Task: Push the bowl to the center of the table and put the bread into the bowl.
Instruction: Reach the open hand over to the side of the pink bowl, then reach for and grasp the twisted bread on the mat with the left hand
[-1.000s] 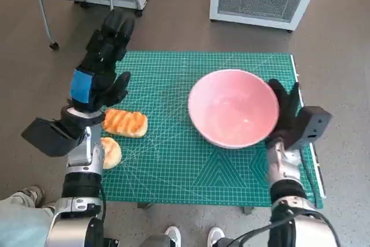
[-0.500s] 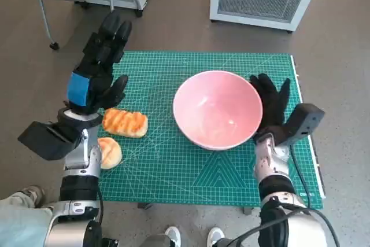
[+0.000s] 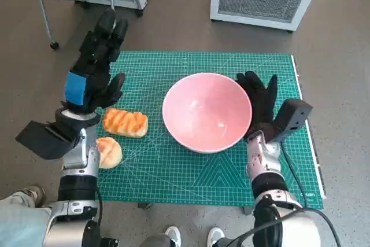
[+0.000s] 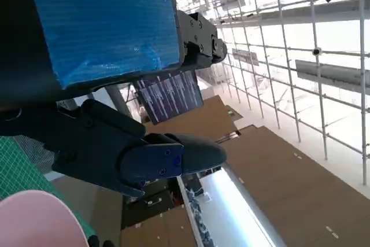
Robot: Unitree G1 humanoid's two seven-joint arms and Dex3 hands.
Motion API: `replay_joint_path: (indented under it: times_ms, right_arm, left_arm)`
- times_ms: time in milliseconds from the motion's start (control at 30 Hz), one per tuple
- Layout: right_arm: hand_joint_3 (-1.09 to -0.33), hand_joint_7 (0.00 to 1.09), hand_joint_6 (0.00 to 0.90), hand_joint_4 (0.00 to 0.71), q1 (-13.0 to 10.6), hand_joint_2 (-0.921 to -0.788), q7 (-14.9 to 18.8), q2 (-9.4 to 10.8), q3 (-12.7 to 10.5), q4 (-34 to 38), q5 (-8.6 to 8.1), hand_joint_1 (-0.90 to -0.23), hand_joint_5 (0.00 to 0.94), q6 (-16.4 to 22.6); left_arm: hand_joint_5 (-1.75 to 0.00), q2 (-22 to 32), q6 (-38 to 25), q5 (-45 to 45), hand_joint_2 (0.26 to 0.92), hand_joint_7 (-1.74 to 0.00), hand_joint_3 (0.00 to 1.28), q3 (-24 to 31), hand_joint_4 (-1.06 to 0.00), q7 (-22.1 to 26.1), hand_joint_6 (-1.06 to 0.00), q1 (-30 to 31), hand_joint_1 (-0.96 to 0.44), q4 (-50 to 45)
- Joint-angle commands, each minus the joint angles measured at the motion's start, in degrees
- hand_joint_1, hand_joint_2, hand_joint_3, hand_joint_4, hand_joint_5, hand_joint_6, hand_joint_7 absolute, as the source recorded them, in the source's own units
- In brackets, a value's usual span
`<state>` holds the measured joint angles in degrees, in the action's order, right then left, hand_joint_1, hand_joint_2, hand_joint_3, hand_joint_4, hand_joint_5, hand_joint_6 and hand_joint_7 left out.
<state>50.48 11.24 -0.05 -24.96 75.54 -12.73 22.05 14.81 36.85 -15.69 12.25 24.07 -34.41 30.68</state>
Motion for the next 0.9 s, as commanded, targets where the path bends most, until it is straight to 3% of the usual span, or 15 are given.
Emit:
replay_joint_path:
  times_ms: [33,167,233,333,433,500,600,700,900]
  right_arm:
    - [-0.820,0.33,0.213,0.291,-0.3,-0.921,0.5,-1.1,0.9,0.7,1.24,-0.665,0.014,-1.4]
    - [-0.817,0.32,0.213,0.296,-0.2,-0.921,-0.6,-2.7,2.4,0.5,3.17,-0.666,0.015,-0.6]
    - [-0.816,0.32,0.215,0.297,0.0,-0.921,-2.2,-3.5,4.0,0.3,5.09,-0.661,0.014,0.6]
    - [-0.819,0.32,0.216,0.294,0.3,-0.921,-5.6,-5.1,7.2,-0.8,9.03,-0.648,0.011,4.7]
    - [-0.817,0.32,0.212,0.283,0.6,-0.921,-7.3,-6.1,9.1,-2.1,11.00,-0.643,0.005,9.2]
    - [-0.801,0.33,0.215,0.283,1.0,-0.921,-4.8,-6.8,9.6,-4.5,10.70,-0.677,0.005,14.4]
    - [-0.796,0.33,0.202,0.271,1.2,-0.921,-1.6,-7.4,10.1,-6.7,9.90,-0.705,0.002,19.0]
    - [-0.792,0.42,0.148,0.267,1.0,-0.921,3.8,-7.6,10.5,-11.4,7.67,-0.727,0.001,24.9]
    - [-0.800,0.60,0.062,0.266,-0.7,-0.921,11.5,-7.7,12.5,-20.6,3.80,-0.736,0.001,28.8]
  left_arm:
    - [0.00,-0.2,0.3,0.9,0.921,0.00,0.48,-0.1,-0.20,-0.5,-0.20,0.4,-0.70,0.6]
    - [0.00,-0.5,0.2,0.9,0.921,0.00,0.47,-0.4,-0.20,-0.7,-0.21,0.5,-0.70,0.7]
    - [0.00,-0.6,0.1,0.9,0.921,0.00,0.47,-0.5,-0.20,-0.7,-0.20,0.5,-0.70,0.5]
    - [0.00,-0.9,-0.4,0.8,0.921,0.00,0.47,-0.7,-0.20,-0.9,-0.20,0.7,-0.71,-0.4]
    - [0.00,-1.0,-0.8,0.8,0.921,0.00,0.47,-0.9,-0.21,-0.9,-0.20,0.9,-0.71,-1.2]
    - [-0.01,-1.3,-1.2,0.7,0.921,0.00,0.47,-1.1,-0.21,-1.1,-0.19,0.7,-0.71,-1.9]
    - [-0.01,-1.5,-1.5,0.8,0.921,0.00,0.47,-1.4,-0.21,-1.2,-0.19,0.4,-0.71,-2.4]
    - [0.00,-2.2,-1.8,1.0,0.921,0.00,0.47,-2.1,-0.21,-1.4,-0.19,-0.1,-0.71,-3.5]
    - [0.00,-2.6,-2.5,1.2,0.921,0.00,0.47,-3.2,-0.21,-1.4,-0.19,-1.0,-0.72,-5.4]
